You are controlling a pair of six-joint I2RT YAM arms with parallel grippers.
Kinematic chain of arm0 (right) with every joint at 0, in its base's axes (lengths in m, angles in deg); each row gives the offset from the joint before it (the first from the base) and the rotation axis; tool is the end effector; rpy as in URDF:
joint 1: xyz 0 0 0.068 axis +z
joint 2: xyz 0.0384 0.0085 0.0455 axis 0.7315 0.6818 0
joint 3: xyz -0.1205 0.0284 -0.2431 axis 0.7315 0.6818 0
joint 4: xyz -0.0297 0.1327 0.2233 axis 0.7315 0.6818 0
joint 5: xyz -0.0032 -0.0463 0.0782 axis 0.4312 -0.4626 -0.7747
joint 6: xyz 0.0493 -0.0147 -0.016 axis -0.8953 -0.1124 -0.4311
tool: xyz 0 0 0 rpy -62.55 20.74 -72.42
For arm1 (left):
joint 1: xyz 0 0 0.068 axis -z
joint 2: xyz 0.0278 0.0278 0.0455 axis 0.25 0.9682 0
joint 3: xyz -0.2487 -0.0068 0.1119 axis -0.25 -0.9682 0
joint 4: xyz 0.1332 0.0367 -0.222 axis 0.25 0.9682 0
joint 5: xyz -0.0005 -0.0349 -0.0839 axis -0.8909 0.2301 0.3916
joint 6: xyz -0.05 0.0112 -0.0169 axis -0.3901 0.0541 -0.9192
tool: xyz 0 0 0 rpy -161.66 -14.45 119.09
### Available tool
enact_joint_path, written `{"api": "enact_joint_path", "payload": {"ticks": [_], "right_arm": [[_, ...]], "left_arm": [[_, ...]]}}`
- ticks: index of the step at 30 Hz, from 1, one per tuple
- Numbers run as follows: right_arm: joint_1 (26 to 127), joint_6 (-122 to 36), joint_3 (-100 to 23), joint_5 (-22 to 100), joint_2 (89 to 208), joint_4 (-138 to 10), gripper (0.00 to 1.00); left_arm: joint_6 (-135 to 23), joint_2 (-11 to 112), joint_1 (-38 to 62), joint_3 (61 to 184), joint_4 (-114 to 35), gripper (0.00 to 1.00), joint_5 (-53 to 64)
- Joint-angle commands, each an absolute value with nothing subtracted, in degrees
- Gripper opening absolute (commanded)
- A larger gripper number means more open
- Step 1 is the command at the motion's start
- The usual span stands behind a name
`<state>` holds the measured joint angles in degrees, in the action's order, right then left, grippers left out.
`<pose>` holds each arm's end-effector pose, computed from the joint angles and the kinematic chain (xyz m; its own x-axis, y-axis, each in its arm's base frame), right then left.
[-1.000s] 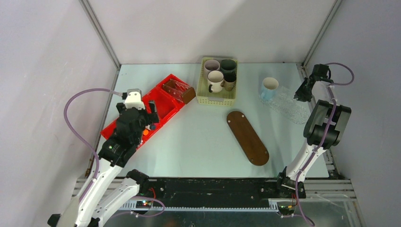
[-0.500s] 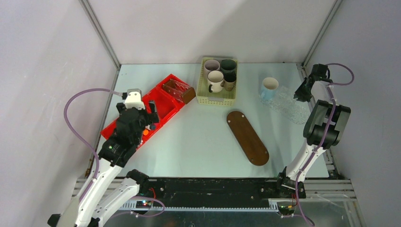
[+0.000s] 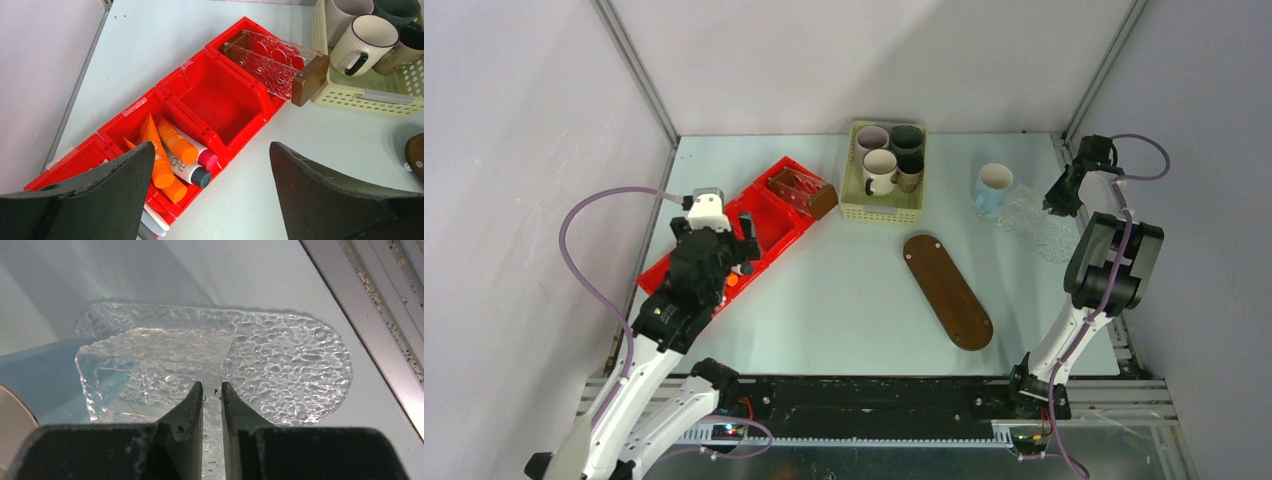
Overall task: Prepare toiletry sets of a toothbrush and toothpaste on the tray
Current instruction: Adjust the toothpaste holder on the tray.
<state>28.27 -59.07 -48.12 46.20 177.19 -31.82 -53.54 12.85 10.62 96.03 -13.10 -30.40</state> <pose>0.3943 -0.1333 0.2188 -0.6165 0.6222 -0.4826 0.6033 0.7671 0.2182 0.1405 -0.0475 0.3378 -0.2536 -0.0327 -0.9668 -0.0695 0.9975 -0.0155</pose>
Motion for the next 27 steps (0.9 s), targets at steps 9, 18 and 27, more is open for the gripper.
{"api": "enact_joint_path", "payload": {"ticks": [9,18,27], "right_arm": [[28.9,-60.6,-47.0,47.0,174.5,-29.3,0.04],[29.0,-60.9,-46.3,49.2,173.4,-29.7,0.26],[28.6,-60.9,-46.2,49.6,167.8,-29.6,0.43]], "left_arm": [[-52.7,12.4,10.1,96.1,-14.4,0.92,-29.8],[-52.7,12.6,10.1,96.1,-14.4,0.92,-29.8],[-52.8,12.8,10.1,96.2,-14.4,0.92,-29.8]]}}
